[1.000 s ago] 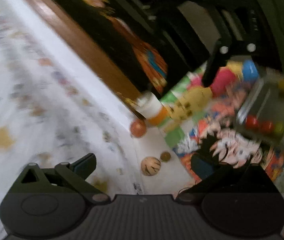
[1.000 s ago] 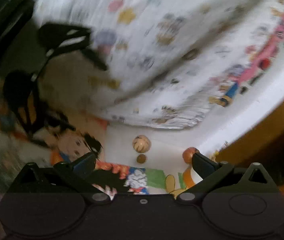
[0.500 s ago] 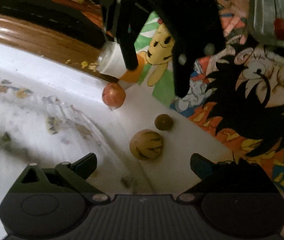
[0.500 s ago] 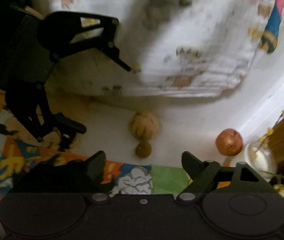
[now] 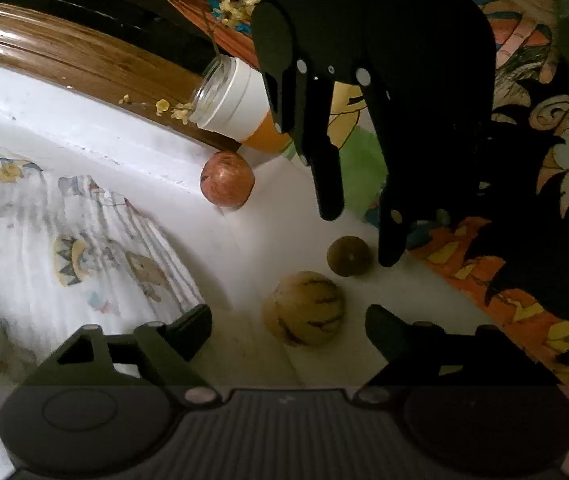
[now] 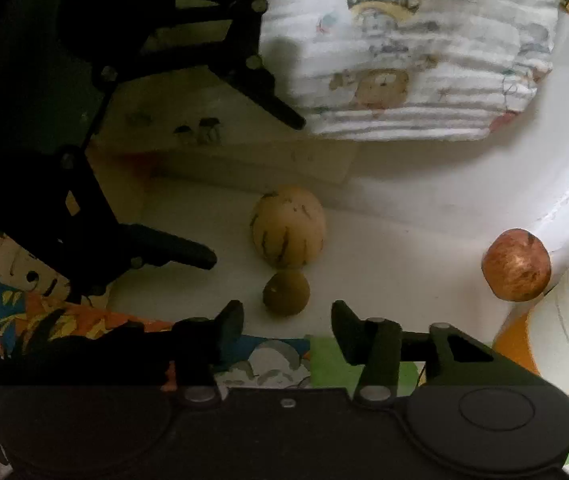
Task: Organize fruits
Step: 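Grasp a second striped pale fruit with the left gripper while the right grasps a small brown fruit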
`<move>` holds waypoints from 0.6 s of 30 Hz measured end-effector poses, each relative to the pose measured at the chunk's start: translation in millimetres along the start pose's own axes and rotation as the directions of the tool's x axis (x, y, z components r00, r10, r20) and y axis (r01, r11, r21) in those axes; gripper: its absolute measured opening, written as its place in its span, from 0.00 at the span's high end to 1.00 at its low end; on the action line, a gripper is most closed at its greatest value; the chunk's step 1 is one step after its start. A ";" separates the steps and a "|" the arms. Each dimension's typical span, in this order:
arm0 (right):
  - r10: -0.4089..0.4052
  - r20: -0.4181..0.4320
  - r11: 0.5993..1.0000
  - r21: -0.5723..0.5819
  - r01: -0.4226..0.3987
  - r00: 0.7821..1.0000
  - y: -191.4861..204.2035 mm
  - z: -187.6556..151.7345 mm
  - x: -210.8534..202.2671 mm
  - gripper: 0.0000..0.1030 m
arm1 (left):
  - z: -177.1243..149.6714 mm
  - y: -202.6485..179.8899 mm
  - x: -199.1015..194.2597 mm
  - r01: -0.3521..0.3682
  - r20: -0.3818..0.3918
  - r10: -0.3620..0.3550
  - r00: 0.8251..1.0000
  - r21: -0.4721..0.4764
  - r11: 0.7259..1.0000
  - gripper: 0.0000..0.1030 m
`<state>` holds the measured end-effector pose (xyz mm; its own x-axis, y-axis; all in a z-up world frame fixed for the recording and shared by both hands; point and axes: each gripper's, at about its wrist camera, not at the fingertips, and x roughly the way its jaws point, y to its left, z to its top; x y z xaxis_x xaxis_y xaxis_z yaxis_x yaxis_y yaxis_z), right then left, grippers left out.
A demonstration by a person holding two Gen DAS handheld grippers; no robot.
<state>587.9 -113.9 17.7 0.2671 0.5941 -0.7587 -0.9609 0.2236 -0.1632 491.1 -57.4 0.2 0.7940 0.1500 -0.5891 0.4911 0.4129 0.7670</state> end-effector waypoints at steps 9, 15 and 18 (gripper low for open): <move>0.002 0.018 1.000 0.011 -0.002 1.000 -7.0 -2.4 7.9 0.58 | 5.6 -2.7 11.0 0.022 -0.023 -0.022 0.999 0.010 1.000 0.27; -0.003 0.031 1.000 0.004 0.003 1.000 -5.6 -2.1 4.6 0.62 | 5.2 -0.4 16.9 0.025 -0.034 -0.024 0.999 0.005 1.000 0.33; -0.007 0.038 1.000 0.006 0.007 0.999 -4.8 -1.8 4.4 0.62 | 4.8 0.3 19.1 0.024 -0.037 -0.024 0.999 0.006 1.000 0.36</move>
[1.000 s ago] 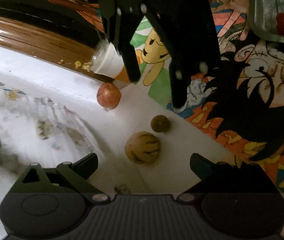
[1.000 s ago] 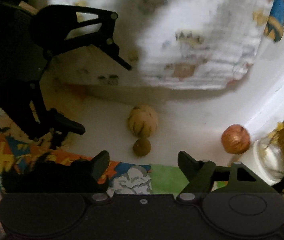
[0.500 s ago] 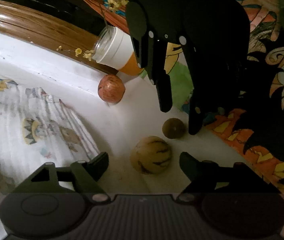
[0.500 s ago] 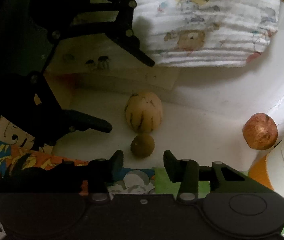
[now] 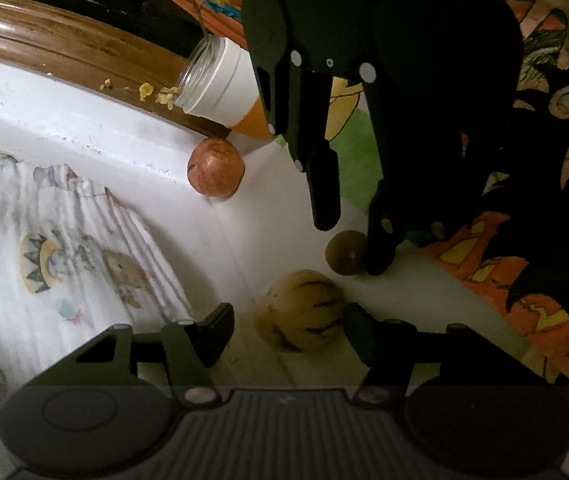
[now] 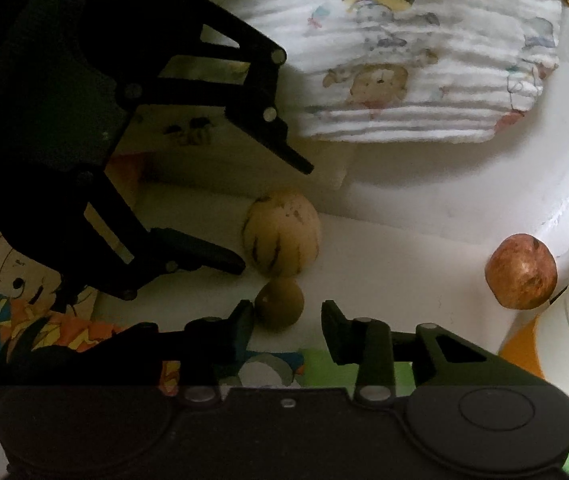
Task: Organize fruits
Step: 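Grasp a second striped pale fruit with the left gripper while the right grasps a small brown fruit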
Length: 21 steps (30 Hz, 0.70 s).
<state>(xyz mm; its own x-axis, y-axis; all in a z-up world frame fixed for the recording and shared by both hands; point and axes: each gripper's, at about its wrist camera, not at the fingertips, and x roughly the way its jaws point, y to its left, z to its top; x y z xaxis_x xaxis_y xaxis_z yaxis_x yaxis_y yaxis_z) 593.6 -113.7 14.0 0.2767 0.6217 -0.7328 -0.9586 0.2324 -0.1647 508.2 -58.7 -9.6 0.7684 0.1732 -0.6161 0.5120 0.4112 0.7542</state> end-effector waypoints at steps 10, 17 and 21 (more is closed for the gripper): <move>-0.018 0.018 1.000 0.018 0.017 1.000 3.2 -4.5 -3.4 0.71 | -0.2 -1.1 0.8 0.016 0.005 -0.016 1.000 0.018 1.000 0.46; -0.073 -0.005 0.997 0.035 0.073 0.997 6.1 -7.3 -13.8 0.71 | 5.0 1.0 4.2 0.005 -0.014 -0.006 1.000 -0.047 0.999 0.47; -0.104 -0.001 0.992 0.070 0.104 0.995 4.4 -10.3 -22.7 0.71 | 9.3 6.5 3.2 0.002 -0.038 -0.008 0.999 -0.156 0.988 0.48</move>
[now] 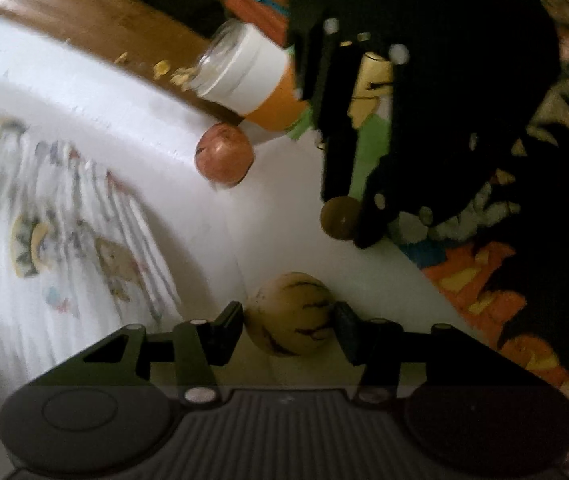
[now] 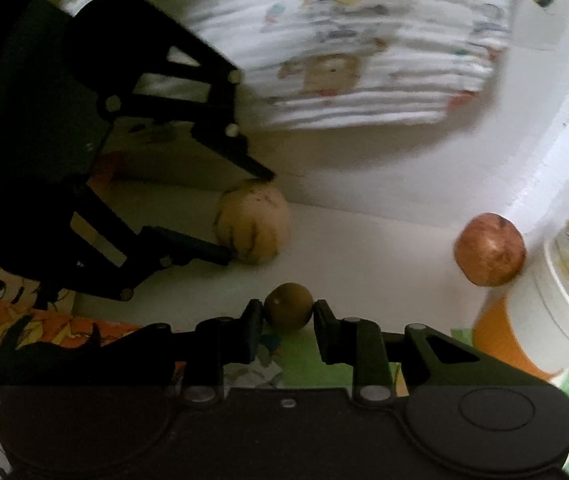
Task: Organize fruits
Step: 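Grasp a second striped pale fruit with the left gripper while the right grasps a small brown fruit, then lift and carry the striped fruit with the left gripper while the right carries the brown fruit toward the tray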
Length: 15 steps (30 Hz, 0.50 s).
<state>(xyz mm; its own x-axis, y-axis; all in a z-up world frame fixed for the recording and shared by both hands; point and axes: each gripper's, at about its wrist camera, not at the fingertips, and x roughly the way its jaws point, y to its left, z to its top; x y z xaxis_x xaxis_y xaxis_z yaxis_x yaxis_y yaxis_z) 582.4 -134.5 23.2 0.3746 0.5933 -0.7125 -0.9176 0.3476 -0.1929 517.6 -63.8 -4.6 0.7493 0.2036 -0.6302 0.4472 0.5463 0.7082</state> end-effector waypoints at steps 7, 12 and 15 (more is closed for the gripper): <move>-0.047 -0.008 0.998 0.042 0.048 0.999 1.3 -11.3 -24.9 0.71 | -3.9 11.4 -13.5 0.044 0.035 -0.035 0.999 -0.284 0.958 0.48; -0.084 -0.025 0.995 0.057 0.085 0.996 6.2 -19.5 -43.6 0.71 | -19.4 21.9 -28.2 0.104 0.107 -0.061 0.992 -0.470 0.877 0.49; -0.096 -0.021 0.992 0.076 0.097 0.995 10.4 -25.3 -55.5 0.71 | -32.0 26.8 -35.8 0.142 0.148 -0.069 0.987 -0.566 0.812 0.50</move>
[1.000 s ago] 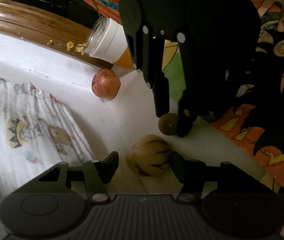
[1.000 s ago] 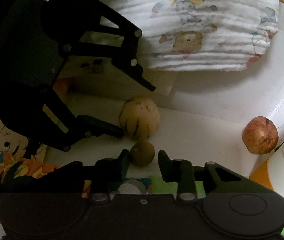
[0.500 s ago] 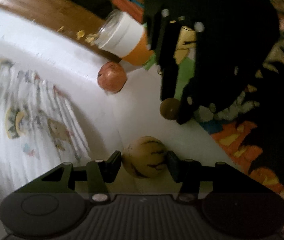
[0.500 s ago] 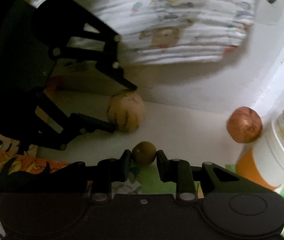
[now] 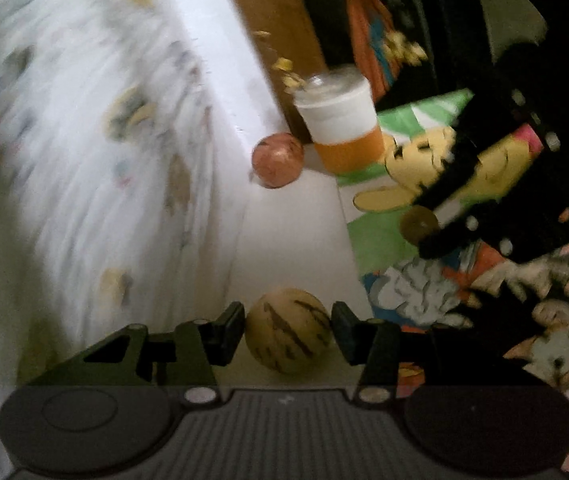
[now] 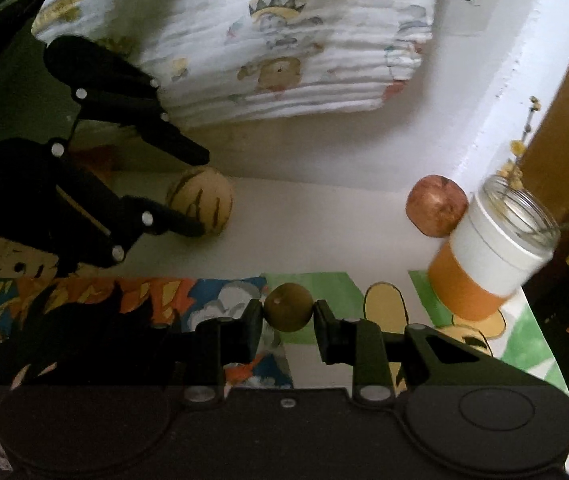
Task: Organize fruits
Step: 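Lift and carry the striped fruit with the left gripper while the right carries the brown fruit toward the tray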
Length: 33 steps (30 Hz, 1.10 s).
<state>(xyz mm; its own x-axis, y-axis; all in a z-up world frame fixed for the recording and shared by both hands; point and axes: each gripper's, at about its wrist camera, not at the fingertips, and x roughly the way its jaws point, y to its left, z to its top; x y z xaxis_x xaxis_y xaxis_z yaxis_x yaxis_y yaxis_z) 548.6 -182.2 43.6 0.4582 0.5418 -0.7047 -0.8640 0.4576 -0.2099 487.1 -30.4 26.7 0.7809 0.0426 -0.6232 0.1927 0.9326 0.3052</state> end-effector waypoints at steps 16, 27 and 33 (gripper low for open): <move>0.010 -0.040 1.000 -0.011 -0.010 0.999 23.7 -13.3 -6.2 0.71 | -13.1 5.1 -11.8 0.028 0.016 -0.027 0.999 -0.063 0.998 0.48; 0.015 -0.030 1.000 -0.006 -0.016 0.999 27.1 -9.5 -5.8 0.71 | -10.5 -0.2 -12.5 0.005 -0.006 -0.005 1.000 -0.080 0.997 0.49; -0.014 -0.023 1.000 0.003 0.014 1.000 26.5 -8.8 -21.3 0.71 | -7.4 13.6 -27.6 0.084 0.046 -0.075 0.996 -0.236 0.968 0.49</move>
<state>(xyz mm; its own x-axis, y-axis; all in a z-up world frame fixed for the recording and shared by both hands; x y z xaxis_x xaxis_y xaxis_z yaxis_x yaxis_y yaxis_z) 514.2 -187.8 47.1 0.4650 0.5188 -0.7174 -0.8568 0.4675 -0.2174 463.7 -16.3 42.7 0.7905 -0.0443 -0.6109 0.1123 0.9910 0.0733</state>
